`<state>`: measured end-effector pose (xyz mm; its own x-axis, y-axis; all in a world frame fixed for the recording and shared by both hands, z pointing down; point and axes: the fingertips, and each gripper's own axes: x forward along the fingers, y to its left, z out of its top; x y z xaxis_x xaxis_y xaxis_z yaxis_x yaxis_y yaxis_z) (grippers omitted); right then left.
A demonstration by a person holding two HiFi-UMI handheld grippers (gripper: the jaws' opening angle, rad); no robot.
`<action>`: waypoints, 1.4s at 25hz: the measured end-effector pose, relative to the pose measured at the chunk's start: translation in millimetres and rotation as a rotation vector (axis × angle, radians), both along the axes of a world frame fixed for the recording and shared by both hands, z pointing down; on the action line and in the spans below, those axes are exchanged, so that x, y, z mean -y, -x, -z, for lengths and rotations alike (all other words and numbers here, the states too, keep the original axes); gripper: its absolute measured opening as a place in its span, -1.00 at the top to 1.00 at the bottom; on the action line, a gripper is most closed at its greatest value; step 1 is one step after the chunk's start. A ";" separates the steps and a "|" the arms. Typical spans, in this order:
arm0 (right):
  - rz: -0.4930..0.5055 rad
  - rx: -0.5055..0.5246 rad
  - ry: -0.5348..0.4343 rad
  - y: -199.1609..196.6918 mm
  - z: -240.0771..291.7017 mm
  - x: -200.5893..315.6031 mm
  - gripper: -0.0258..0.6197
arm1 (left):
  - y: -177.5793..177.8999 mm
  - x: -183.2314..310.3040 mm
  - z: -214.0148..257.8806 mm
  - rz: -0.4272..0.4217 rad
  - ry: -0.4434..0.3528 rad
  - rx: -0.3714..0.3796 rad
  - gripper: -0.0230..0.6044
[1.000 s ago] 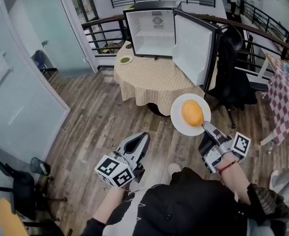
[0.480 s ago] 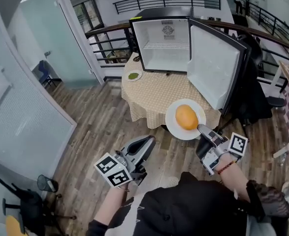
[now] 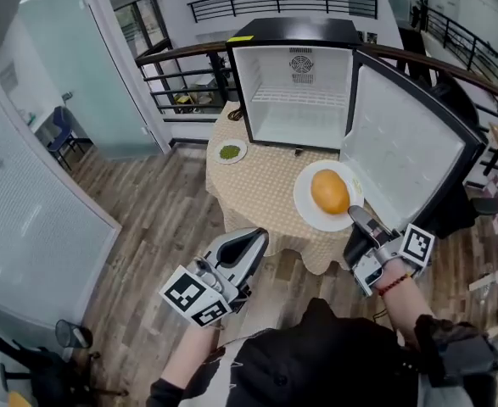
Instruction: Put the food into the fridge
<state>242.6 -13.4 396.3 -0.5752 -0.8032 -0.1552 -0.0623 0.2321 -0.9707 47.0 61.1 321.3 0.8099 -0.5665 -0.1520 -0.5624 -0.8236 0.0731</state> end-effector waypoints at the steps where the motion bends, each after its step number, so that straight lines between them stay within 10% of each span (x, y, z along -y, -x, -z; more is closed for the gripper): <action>1: -0.009 0.001 0.005 1.5 -0.7 8.1 0.84 | 3.8 6.0 -1.8 -0.009 0.008 0.004 0.89; 16: -0.291 -0.001 0.055 62.4 -25.2 104.8 0.85 | 93.4 120.5 -61.2 -0.268 0.185 0.074 0.89; 35: -0.580 -0.022 0.070 107.9 -19.1 129.1 0.84 | 154.7 215.2 -59.5 -0.506 0.161 0.086 0.89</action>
<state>134.7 -142.4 415.4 -0.0413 -0.9956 -0.0838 -0.1800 0.0899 -0.9796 -107.7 -154.1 380.8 0.9935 -0.1130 -0.0168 -0.1077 -0.9755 0.1917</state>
